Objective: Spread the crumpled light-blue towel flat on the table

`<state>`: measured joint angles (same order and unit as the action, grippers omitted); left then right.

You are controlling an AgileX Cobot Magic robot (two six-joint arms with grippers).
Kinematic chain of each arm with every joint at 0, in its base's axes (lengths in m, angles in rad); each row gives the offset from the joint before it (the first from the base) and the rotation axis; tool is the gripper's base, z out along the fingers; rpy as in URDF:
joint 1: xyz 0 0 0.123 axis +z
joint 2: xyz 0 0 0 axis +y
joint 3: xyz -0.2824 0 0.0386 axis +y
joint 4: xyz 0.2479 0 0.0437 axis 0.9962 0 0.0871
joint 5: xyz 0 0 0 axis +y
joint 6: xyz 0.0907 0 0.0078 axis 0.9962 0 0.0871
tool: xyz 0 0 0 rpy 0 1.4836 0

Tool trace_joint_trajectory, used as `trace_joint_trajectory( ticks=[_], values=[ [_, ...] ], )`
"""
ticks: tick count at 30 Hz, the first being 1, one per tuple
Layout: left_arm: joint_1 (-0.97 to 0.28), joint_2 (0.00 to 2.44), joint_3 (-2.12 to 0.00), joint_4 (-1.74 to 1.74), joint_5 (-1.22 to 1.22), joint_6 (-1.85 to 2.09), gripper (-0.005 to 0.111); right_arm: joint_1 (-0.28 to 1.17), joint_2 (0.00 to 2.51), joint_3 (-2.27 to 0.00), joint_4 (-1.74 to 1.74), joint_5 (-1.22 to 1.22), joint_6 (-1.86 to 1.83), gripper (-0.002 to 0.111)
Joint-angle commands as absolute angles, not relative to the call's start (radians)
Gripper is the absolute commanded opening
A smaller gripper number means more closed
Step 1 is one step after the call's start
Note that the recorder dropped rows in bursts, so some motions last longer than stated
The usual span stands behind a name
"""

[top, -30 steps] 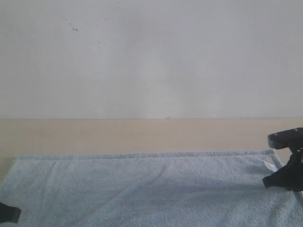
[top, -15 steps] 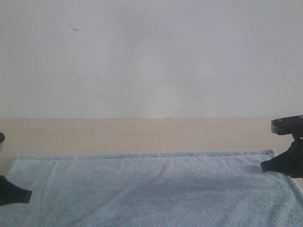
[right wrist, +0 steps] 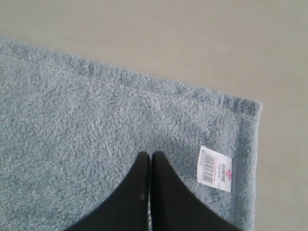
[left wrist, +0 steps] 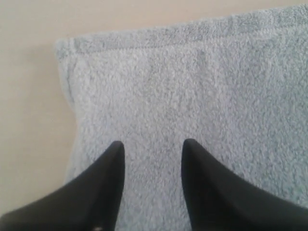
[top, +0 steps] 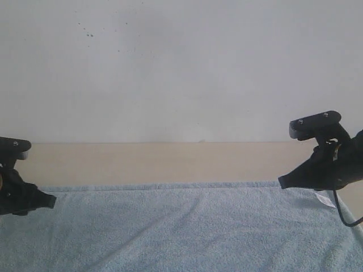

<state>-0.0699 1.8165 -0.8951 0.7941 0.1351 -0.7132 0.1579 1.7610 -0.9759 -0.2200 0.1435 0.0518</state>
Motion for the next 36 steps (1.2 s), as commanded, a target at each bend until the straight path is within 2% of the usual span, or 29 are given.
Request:
trace_joint_trajectory(
  ticks=[1,13,19,26,36],
  values=[
    [-0.069,1.906,-0.964,0.805,0.120,-0.714,0.038,0.161,1.732,-0.979,-0.219,0.134,0.042,0.000],
    [-0.071,2.059,-1.019,0.800,0.010,-0.718,0.038,0.161,1.723,-0.979,-0.219,0.131,0.042,0.000],
    [-0.122,2.067,-1.021,0.805,-0.023,-0.716,0.038,0.161,1.722,-0.979,-0.219,0.131,0.045,0.000],
    [-0.122,2.036,-1.052,0.808,0.132,-0.718,0.038,0.161,1.722,-0.979,-0.219,0.155,0.045,0.000],
    [-0.075,1.959,-1.104,0.813,0.127,-0.699,0.038,0.161,1.722,-0.979,-0.215,0.162,0.045,0.000]
  ],
)
